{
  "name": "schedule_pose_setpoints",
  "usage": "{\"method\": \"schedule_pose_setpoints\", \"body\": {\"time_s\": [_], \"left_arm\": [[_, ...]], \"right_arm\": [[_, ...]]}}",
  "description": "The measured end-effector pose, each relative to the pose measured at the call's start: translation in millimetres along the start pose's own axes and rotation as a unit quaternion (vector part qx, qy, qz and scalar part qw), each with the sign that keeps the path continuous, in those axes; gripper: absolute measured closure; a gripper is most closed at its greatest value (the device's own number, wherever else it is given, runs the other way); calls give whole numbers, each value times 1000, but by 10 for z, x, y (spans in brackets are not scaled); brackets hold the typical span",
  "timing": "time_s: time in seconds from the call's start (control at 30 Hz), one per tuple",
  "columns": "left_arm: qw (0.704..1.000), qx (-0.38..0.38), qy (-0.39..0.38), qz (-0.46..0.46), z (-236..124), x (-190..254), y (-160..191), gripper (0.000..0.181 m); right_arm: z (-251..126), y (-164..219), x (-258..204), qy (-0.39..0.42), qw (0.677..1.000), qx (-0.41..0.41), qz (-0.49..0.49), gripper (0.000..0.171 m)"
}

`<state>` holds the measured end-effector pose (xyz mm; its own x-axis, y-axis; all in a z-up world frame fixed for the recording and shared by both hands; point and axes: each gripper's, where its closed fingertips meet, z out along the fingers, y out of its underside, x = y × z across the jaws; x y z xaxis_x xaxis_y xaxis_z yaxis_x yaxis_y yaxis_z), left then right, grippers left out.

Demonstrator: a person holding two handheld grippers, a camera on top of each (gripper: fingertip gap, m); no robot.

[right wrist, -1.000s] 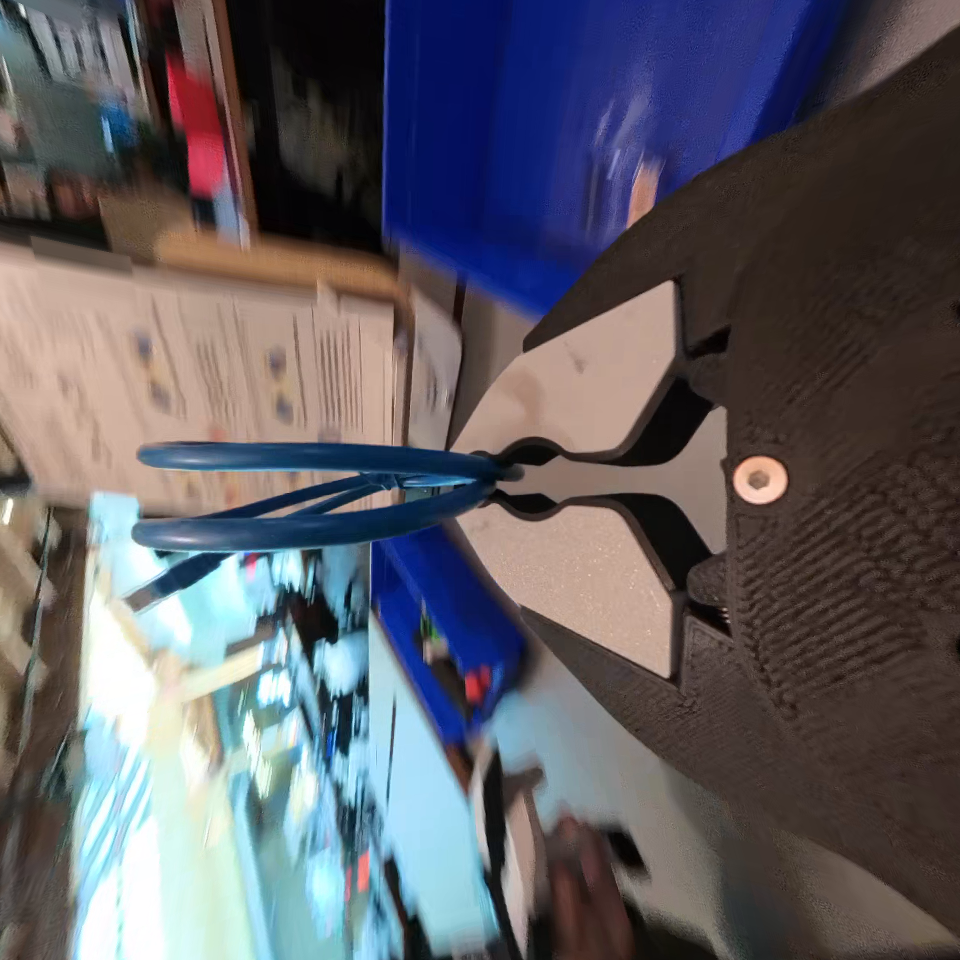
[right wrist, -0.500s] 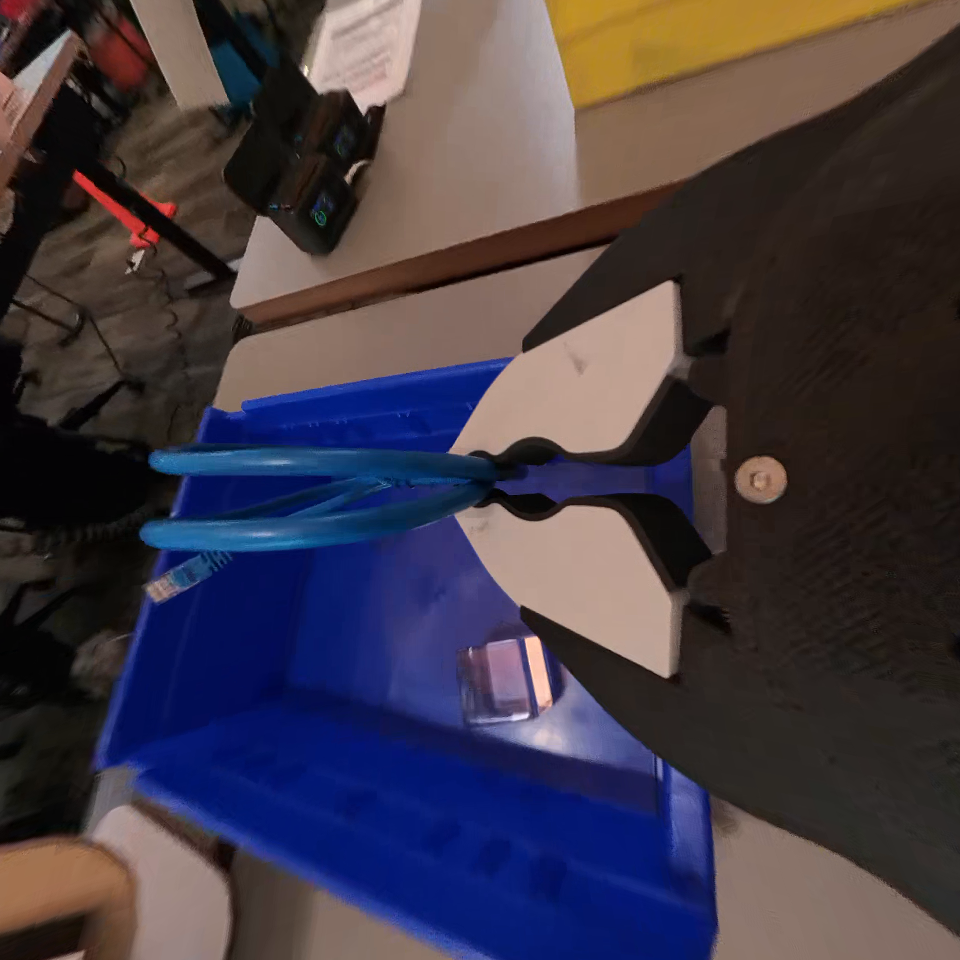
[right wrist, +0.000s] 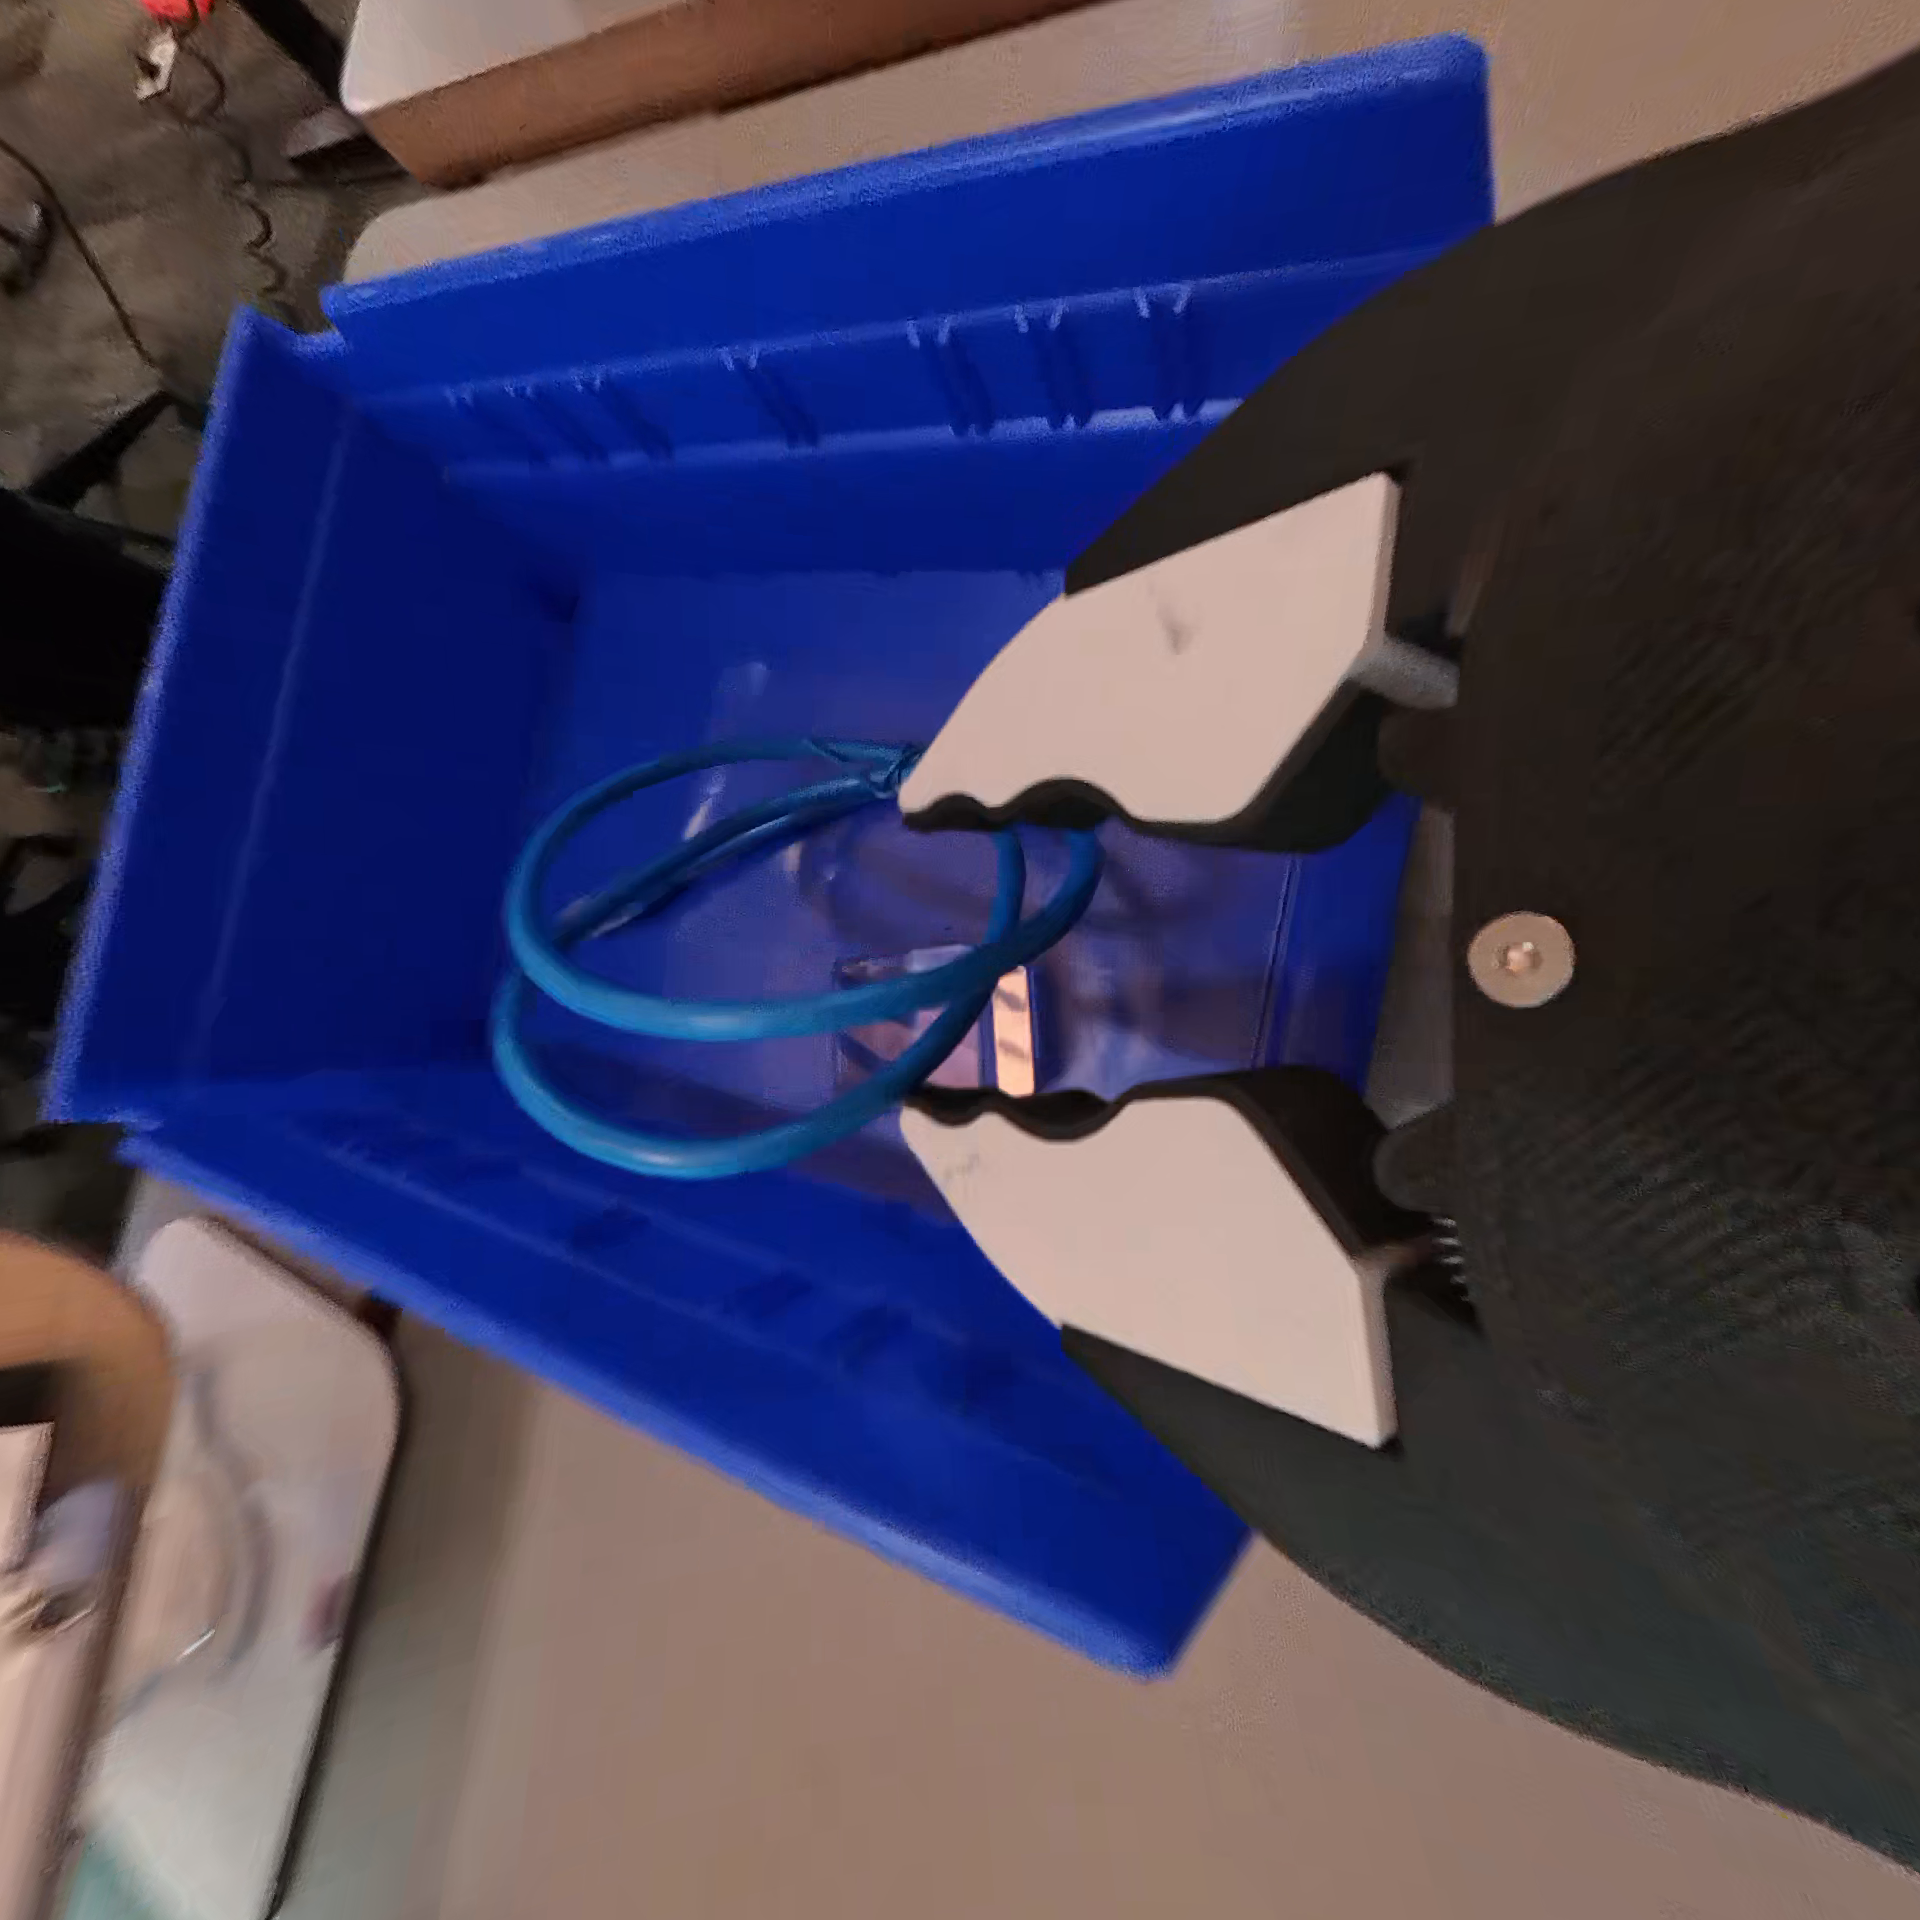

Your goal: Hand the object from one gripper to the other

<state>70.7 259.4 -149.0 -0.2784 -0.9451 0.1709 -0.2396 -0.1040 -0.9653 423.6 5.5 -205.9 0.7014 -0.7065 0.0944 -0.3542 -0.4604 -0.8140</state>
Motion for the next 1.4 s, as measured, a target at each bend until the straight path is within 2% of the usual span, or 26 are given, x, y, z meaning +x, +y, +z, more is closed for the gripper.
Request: {"method": "schedule_pose_setpoints", "body": {"time_s": [0.13, 0.27, 0.4, 0.5, 0.6, 0.7, 0.9, 1.03, 1.2, 1.4], "left_arm": [[997, -23, -77, 16, -141, -379, 23, 154], [980, -81, -177, 39, -304, -912, 44, 155], [952, -161, -256, 43, -357, -1576, 16, 155], [941, -186, -282, -3, -290, -2002, -84, 152], [928, -218, -295, -62, -215, -2326, -82, 148], [920, -250, -276, -122, -87, -2412, 14, 144], [894, -297, -294, -163, -37, -2558, 174, 145], [901, -278, -282, -179, 19, -2545, 128, 161], [906, -276, -279, -159, -22, -2538, 119, 162], [935, -208, -267, -103, -221, -2470, -236, 162]], "right_arm": [[-414, -172, -123, -26, 994, 95, 39, 99], [-760, -283, -382, -41, 985, 165, 5, 78], [-912, -425, -701, -88, 979, 184, -30, 72], [-1014, -544, -900, -114, 967, 224, -34, 74], [-1038, -577, -1063, -136, 963, 229, -44, 76], [-1029, -575, -1145, -137, 963, 227, -57, 77], [-1013, -553, -1252, -155, 961, 220, -60, 79], [-1001, -547, -1250, -153, 962, 219, -62, 82], [-967, -513, -1275, -153, 964, 208, -71, 83], [-1014, -548, -1270, -150, 962, 216, -74, 84]]}}
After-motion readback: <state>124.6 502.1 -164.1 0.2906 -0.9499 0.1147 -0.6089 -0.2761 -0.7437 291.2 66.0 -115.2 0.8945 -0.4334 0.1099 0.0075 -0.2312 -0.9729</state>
